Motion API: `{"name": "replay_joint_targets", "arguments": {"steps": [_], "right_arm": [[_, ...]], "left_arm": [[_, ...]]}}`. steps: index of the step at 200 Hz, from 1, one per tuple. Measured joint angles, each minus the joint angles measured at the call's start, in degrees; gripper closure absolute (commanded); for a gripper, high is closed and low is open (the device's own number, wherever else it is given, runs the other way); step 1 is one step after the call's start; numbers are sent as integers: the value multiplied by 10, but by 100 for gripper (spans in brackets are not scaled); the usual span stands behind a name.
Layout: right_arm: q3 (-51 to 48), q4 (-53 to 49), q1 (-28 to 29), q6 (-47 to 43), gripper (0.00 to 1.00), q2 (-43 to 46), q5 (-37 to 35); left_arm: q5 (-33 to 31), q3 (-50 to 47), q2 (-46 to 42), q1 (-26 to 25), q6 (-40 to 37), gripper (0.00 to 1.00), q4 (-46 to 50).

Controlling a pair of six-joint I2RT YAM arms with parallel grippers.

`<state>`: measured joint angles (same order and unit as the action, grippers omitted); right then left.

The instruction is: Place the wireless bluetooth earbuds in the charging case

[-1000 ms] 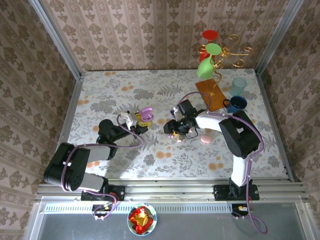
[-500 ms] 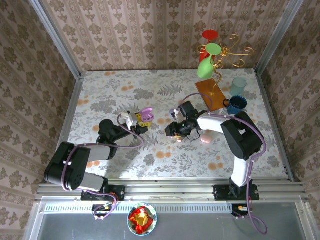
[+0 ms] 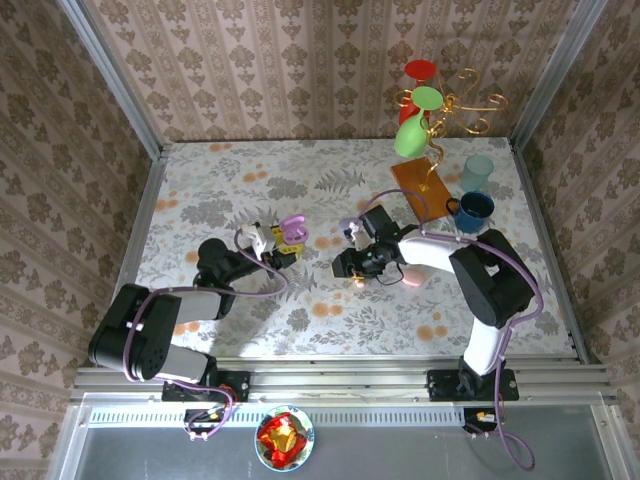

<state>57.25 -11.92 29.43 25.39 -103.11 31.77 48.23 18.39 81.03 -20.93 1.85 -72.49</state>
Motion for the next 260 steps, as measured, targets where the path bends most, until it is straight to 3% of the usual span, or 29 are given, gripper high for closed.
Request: {"name": "replay_joint_targets", "arguments": {"steps": [59, 128, 260], "right_arm": [[26, -3, -28, -43, 55, -25, 7], [101, -48, -36, -118, 55, -102, 70], [96, -76, -34, -137, 68, -106, 85]], "left_arm": [[1, 0, 0, 0, 0, 78, 0], [9, 0, 0, 0, 0, 79, 0], [15, 0, 0, 0, 0, 79, 0]]}}
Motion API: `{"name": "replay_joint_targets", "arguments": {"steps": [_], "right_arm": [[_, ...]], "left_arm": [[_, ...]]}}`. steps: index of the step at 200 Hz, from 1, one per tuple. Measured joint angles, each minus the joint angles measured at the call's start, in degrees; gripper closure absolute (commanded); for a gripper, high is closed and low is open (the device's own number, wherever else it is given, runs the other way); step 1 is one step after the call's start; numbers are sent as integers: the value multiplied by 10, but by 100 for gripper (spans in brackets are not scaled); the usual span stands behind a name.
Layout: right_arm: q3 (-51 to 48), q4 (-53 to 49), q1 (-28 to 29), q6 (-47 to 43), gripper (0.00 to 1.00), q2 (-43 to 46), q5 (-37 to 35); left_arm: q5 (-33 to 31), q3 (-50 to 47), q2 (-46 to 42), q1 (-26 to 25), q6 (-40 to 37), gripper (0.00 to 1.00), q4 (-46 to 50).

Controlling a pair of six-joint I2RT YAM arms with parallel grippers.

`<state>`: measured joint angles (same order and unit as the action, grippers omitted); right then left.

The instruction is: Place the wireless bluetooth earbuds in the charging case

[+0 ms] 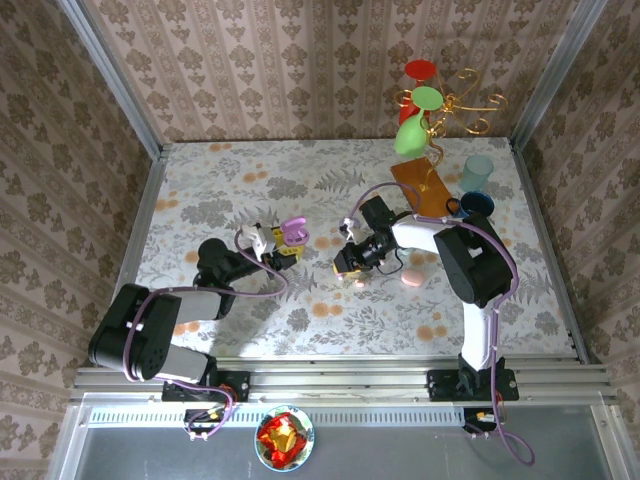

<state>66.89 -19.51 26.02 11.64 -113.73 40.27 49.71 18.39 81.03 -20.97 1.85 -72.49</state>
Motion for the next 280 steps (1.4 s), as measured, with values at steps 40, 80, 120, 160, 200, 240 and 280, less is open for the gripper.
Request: {"name": "replay_joint_targets", "arguments": {"steps": [40, 80, 120, 160, 200, 240, 280], "right_arm": [[0, -5, 2, -1, 74, 0, -12], [0, -4, 4, 6, 80, 0, -17], [-10, -3, 4, 24, 80, 22, -46], [-42, 3, 4, 64, 80, 104, -110], [-67, 23, 4, 115, 81, 216, -173], [-70, 31, 14, 153, 81, 310, -194], [-50, 26, 56, 158, 81, 345, -212]], "left_arm": [[0, 0, 0, 0, 0, 79, 0], [0, 0, 0, 0, 0, 78, 0], [-9, 0, 7, -3, -5, 79, 0], [-51, 0, 17, -24, -33, 79, 0], [-102, 0, 43, -53, -75, 80, 0], [-147, 11, 70, -82, -104, 80, 0], [-186, 28, 94, -99, -118, 80, 0]]}}
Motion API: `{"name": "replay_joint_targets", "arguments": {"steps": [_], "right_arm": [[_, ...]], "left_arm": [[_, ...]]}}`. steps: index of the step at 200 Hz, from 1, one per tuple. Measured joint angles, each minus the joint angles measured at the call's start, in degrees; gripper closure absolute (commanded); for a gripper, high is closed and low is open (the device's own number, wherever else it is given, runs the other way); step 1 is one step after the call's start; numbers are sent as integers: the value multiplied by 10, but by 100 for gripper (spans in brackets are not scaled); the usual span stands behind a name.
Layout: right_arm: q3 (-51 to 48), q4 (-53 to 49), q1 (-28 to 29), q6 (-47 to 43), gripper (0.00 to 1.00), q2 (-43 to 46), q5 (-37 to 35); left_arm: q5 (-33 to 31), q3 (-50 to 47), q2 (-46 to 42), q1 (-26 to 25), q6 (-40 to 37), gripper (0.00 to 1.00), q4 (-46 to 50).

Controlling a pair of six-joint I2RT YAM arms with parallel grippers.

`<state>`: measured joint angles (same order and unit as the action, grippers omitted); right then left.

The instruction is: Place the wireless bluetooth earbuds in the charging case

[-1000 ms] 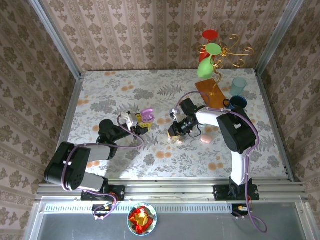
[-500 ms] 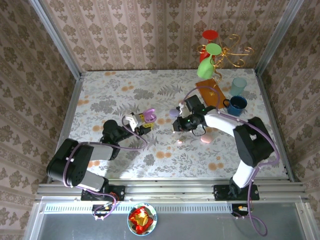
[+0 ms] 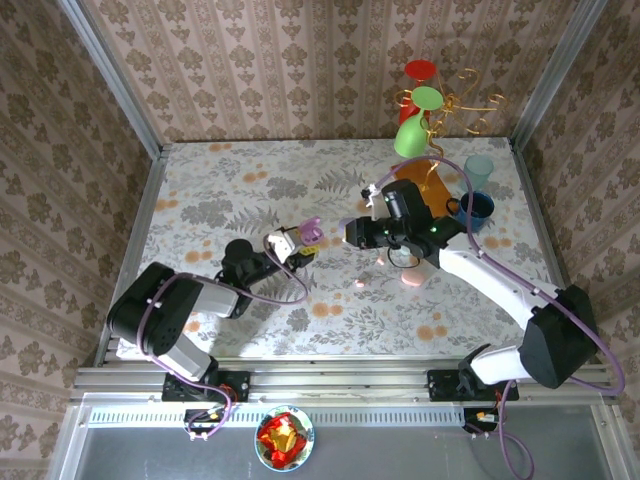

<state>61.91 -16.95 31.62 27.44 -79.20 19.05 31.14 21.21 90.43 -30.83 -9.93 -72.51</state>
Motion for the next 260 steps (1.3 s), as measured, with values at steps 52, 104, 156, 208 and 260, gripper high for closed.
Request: {"name": "replay_joint_targets", "arguments": {"steps": [52, 104, 156, 208, 260], "right_arm": [[65, 1, 50, -4, 81, -25, -16], [87, 0, 66, -7, 81, -81, -18], [88, 0, 66, -13, 81, -92, -23], [88, 2, 66, -17, 81, -112, -23], [89, 3, 66, -16, 67, -113, -20]], "left_arm": [[-17, 16, 15, -20, -4, 80, 0], [-21, 17, 16, -34, -4, 80, 0], [-23, 17, 16, -40, -4, 80, 0], [-27, 17, 16, -41, -4, 80, 5], [-31, 17, 16, -43, -4, 80, 4]]}}
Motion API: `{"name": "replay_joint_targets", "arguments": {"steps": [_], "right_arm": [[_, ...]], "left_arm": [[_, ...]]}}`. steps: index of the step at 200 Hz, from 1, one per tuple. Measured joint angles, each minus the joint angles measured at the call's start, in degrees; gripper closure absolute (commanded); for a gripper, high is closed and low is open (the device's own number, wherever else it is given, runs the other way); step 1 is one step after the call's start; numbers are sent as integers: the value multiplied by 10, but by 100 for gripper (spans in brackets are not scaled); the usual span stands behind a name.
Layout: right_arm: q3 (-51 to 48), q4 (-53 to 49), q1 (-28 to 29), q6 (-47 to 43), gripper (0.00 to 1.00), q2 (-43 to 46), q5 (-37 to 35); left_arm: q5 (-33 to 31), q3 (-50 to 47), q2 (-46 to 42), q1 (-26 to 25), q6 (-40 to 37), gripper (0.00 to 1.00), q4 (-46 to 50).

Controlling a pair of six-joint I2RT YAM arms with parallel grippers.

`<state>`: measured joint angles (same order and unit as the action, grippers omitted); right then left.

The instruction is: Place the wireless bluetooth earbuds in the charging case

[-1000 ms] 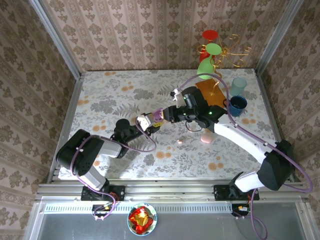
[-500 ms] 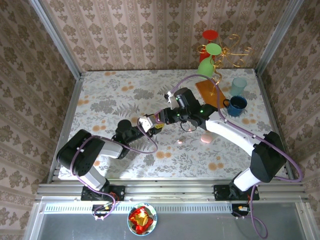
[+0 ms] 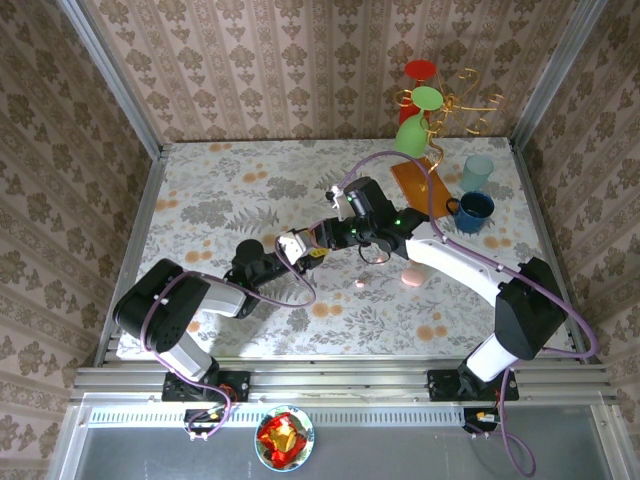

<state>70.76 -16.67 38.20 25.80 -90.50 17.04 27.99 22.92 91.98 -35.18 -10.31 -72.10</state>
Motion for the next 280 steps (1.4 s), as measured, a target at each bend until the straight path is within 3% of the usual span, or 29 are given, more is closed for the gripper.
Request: {"name": "replay_joint_targets", "arguments": {"steps": [52, 104, 176, 227, 260, 280], "right_arm": [[-5, -3, -7, -2, 63, 21, -1], [-14, -3, -23, -5, 70, 68, -1], [84, -35, -24, -23, 72, -21, 18], [83, -52, -26, -30, 72, -34, 31], [29, -43, -30, -18, 65, 2, 31], [-24, -17, -37, 13, 54, 49, 34]], "left_arm": [[-2, 0, 0, 3, 0, 80, 0], [12, 0, 8, 6, -9, 80, -4], [45, 0, 17, 8, -18, 80, -4], [33, -1, 5, 10, 3, 80, -2], [26, -1, -10, 15, 27, 80, -4], [26, -1, -18, 15, 45, 80, -4]]}}
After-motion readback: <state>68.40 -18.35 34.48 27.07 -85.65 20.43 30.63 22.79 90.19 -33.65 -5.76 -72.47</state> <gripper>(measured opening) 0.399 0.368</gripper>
